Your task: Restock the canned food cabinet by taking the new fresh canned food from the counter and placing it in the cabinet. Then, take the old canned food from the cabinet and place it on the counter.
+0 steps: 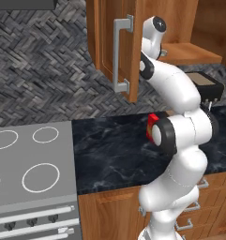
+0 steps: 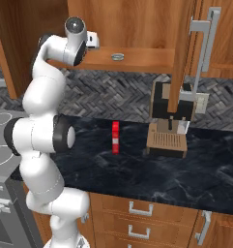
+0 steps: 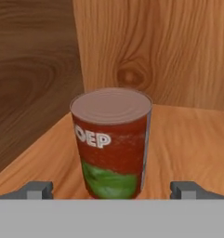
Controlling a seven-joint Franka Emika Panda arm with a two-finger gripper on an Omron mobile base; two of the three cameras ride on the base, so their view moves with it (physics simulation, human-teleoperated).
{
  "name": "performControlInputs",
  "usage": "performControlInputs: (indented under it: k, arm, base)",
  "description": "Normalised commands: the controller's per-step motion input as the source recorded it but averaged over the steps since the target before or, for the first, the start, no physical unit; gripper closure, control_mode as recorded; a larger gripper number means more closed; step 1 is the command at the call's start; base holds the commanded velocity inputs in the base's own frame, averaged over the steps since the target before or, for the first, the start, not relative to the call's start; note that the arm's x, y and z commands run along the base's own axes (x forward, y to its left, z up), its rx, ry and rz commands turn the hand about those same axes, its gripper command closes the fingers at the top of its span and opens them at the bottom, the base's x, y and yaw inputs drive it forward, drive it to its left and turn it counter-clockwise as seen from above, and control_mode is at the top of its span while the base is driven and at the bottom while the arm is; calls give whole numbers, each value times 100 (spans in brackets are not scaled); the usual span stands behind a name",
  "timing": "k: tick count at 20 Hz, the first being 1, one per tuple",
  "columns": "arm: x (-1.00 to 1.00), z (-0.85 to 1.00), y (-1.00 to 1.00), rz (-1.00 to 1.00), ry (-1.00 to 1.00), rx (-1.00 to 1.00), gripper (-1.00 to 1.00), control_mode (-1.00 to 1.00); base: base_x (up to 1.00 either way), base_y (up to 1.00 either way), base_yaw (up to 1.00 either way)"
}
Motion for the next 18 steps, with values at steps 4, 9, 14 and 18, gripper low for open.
performControlInputs:
  k: [4, 9, 14, 18]
  arm:
    - [25, 0, 0, 0, 0, -1, -100, -100]
    - [25, 0, 1, 0, 0, -2, -100, -100]
    - [26, -4, 8, 0, 0, -2, -100, -100]
    - [23, -8, 8, 0, 0, -3, 100, -100]
  base:
    - [0, 0, 0]
    - [0, 0, 0]
    - [0, 0, 0]
    - [0, 0, 0]
